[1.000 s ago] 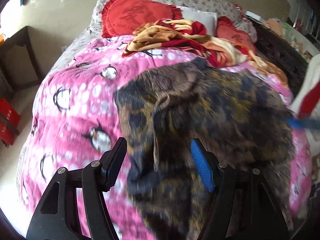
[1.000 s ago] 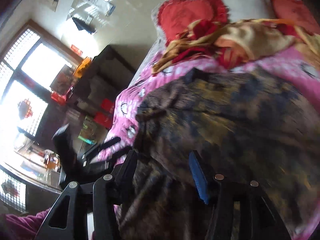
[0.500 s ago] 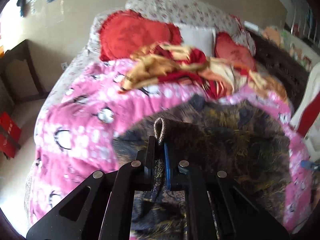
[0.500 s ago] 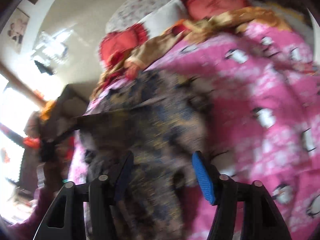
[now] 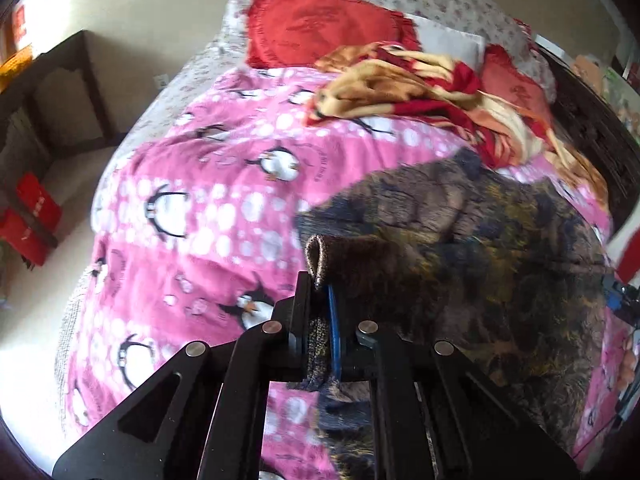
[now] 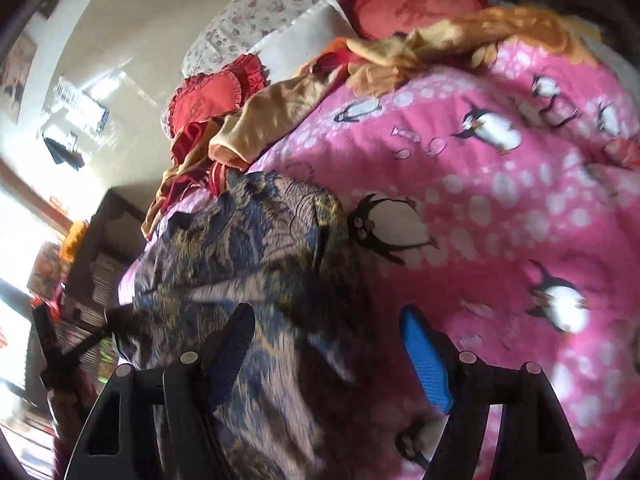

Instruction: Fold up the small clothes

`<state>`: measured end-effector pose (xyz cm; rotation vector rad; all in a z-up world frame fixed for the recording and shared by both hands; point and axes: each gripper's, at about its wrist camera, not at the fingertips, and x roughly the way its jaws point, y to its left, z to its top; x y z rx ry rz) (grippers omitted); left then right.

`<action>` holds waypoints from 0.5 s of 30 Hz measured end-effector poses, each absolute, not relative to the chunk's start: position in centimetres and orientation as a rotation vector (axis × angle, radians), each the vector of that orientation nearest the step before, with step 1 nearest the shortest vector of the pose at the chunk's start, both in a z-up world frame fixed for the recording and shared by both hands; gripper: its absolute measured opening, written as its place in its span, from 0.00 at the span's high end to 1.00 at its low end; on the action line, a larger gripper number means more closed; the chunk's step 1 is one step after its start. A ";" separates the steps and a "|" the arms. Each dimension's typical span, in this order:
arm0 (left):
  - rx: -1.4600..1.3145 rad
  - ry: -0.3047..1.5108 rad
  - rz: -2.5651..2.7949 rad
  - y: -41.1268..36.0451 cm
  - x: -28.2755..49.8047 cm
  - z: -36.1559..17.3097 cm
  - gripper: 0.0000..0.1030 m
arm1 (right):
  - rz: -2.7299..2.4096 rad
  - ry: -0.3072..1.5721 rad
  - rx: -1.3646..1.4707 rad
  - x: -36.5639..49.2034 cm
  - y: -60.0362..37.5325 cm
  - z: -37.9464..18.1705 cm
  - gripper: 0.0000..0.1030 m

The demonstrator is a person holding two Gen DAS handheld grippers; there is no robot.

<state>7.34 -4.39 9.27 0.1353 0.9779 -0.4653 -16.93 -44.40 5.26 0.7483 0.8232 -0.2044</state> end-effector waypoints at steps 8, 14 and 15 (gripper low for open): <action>0.104 1.009 -0.437 -2.3 8.6 9.0 0.94 | -0.214 0.739 0.819 -16.2 -46.7 7.3 0.29; 0.119 0.998 -0.448 -2.9 8.1 9.6 0.94 | -0.272 0.933 0.578 -11.9 -44.9 6.3 0.89; 0.117 0.996 -0.457 -2.9 8.1 9.8 0.94 | -0.278 0.906 0.560 -12.2 -44.8 7.2 0.90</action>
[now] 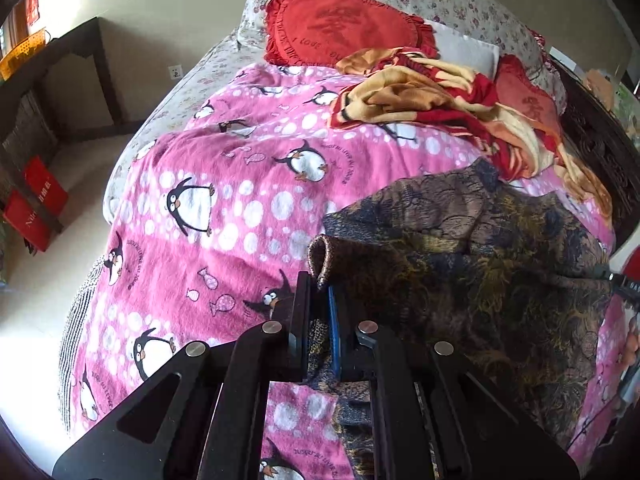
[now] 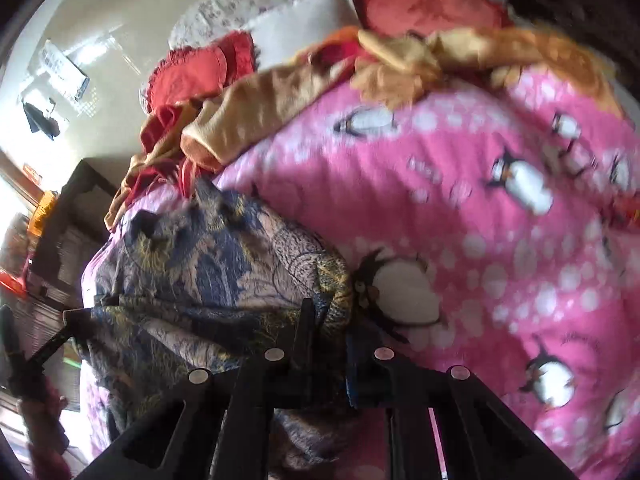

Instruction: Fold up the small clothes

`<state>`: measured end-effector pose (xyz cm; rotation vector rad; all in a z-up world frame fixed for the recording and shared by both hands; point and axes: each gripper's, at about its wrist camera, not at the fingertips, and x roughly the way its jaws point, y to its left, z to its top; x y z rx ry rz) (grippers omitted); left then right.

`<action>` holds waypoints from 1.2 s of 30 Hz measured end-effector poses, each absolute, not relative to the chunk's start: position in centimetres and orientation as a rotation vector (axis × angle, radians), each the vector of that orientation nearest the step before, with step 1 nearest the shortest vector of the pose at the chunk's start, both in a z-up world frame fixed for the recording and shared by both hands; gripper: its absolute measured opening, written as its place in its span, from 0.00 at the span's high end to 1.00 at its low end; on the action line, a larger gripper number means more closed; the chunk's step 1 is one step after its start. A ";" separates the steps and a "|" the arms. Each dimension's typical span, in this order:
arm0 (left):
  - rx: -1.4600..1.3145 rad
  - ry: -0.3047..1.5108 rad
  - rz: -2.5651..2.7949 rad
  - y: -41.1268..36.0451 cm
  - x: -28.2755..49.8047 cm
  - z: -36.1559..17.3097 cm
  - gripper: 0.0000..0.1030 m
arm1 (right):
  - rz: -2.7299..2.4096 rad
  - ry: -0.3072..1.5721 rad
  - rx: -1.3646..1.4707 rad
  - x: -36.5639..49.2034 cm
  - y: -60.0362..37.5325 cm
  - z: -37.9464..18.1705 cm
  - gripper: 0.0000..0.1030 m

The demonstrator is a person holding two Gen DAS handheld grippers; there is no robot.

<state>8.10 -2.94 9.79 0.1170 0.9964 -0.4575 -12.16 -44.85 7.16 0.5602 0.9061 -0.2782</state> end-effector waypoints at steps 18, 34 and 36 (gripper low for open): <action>0.171 1.037 -0.470 -6.0 8.5 8.1 0.94 | -0.269 0.779 0.753 -16.2 -48.3 9.7 0.89; 0.182 1.019 -0.486 -5.9 7.9 9.0 0.94 | -0.314 0.832 0.815 -16.1 -48.7 8.5 0.43; 0.181 1.024 -0.482 -5.9 7.8 8.9 0.94 | -0.313 0.858 0.779 -15.5 -48.1 8.3 0.56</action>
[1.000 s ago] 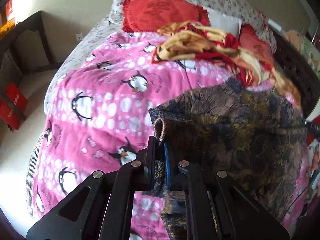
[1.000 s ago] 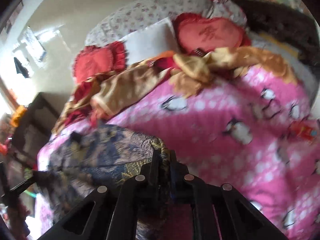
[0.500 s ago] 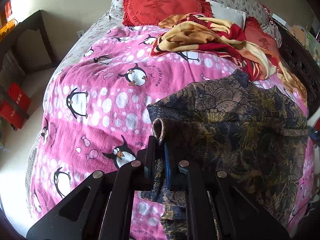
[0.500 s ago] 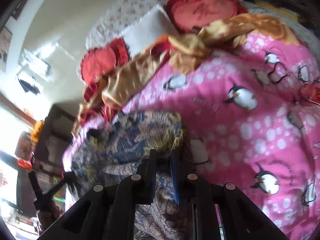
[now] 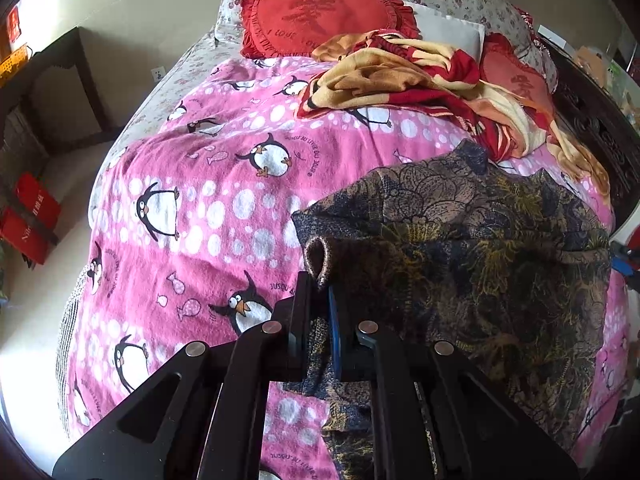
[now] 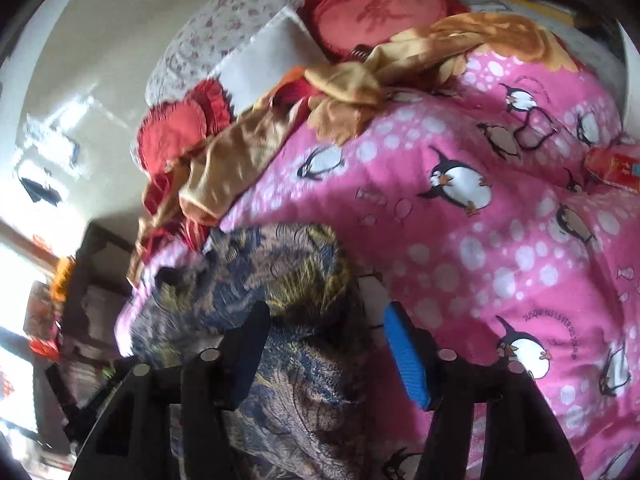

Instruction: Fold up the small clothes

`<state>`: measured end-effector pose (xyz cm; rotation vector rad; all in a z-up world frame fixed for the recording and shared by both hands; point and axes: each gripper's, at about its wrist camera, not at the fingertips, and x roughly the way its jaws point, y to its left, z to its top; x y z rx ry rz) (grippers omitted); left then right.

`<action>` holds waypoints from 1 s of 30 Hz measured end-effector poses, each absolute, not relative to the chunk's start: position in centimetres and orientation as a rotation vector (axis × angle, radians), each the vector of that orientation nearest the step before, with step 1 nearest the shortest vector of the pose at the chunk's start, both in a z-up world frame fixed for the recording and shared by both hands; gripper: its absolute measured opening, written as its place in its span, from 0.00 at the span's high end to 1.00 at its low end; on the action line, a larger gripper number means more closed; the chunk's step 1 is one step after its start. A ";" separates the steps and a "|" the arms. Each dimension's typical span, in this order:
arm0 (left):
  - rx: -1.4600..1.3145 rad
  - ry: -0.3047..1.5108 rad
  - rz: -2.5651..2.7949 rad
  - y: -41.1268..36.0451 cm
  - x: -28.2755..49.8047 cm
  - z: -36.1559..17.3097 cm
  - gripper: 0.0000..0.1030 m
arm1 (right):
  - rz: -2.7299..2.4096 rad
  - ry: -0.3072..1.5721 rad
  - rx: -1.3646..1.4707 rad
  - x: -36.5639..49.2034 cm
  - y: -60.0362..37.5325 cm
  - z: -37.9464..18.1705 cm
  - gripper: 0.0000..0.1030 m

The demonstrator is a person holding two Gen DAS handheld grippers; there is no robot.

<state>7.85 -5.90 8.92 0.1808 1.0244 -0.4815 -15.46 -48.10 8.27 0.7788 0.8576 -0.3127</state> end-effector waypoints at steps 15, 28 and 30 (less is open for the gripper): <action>0.156 1.096 -0.498 -8.5 8.7 6.5 0.93 | -0.487 0.804 0.617 -13.3 -49.9 8.4 0.97; 0.139 1.040 -0.604 -6.8 4.3 7.5 0.70 | -0.220 0.915 0.742 -20.3 -43.2 5.3 0.29; 0.169 1.068 -0.587 -7.2 3.6 6.1 0.70 | -0.193 0.954 0.720 -20.4 -42.0 3.9 0.74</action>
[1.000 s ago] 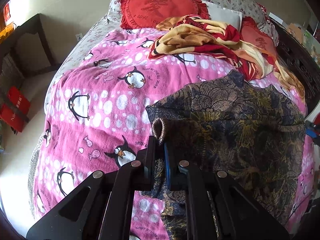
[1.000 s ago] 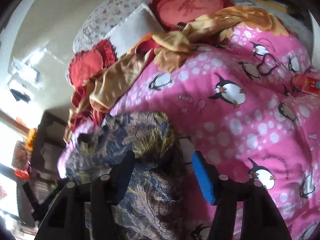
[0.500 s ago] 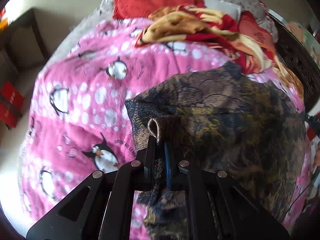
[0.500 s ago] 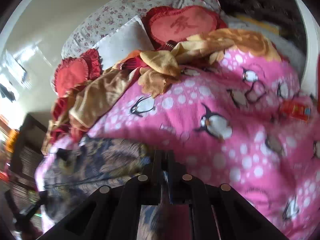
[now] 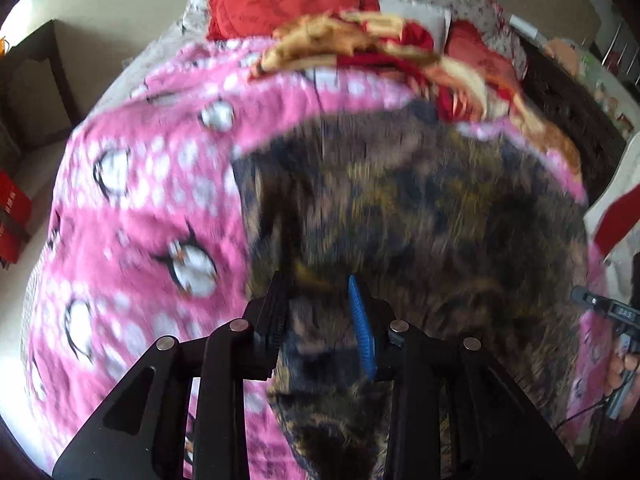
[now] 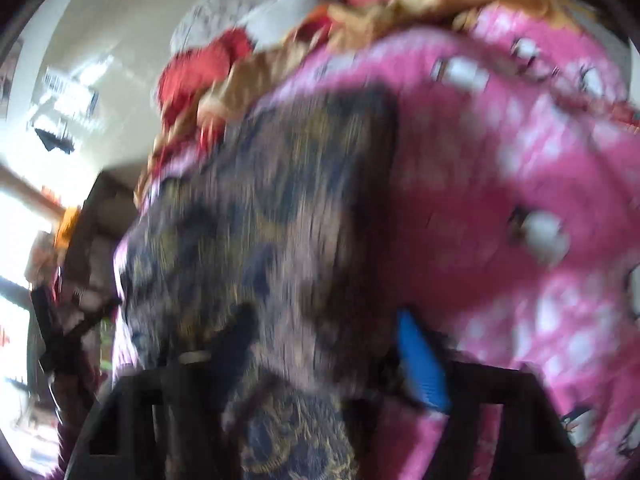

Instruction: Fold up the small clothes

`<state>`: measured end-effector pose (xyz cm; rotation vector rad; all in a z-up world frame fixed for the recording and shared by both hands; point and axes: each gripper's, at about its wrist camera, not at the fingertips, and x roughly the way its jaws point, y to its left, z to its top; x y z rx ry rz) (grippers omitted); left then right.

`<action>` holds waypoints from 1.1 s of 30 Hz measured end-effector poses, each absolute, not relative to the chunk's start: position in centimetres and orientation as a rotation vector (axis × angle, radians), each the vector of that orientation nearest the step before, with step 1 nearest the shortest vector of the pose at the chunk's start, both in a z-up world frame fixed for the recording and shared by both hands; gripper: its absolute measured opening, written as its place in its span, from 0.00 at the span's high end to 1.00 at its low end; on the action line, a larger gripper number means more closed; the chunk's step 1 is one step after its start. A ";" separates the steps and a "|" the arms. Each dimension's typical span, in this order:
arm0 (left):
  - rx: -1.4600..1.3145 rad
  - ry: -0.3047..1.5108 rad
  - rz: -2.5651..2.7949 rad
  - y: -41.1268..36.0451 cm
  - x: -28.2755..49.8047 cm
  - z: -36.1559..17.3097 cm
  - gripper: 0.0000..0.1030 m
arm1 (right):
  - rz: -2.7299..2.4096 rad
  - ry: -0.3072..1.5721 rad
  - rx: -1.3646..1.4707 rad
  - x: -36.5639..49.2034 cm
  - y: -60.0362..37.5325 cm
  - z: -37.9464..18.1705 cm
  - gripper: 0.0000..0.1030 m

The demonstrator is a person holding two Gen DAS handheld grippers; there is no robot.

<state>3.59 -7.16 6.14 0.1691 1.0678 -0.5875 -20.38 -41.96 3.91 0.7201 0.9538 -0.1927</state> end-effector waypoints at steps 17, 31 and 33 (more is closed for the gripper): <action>0.104 1.138 -0.588 -2.5 -0.3 4.6 0.70 | -0.238 0.812 0.805 -26.2 -42.4 6.0 0.34; 0.090 1.170 -0.535 -1.6 -1.3 1.7 0.70 | -0.374 0.946 0.591 -24.8 -39.9 2.7 0.97; 0.105 1.167 -0.529 -1.7 -1.6 2.0 0.70 | -0.369 0.951 0.620 -24.5 -40.2 2.2 0.97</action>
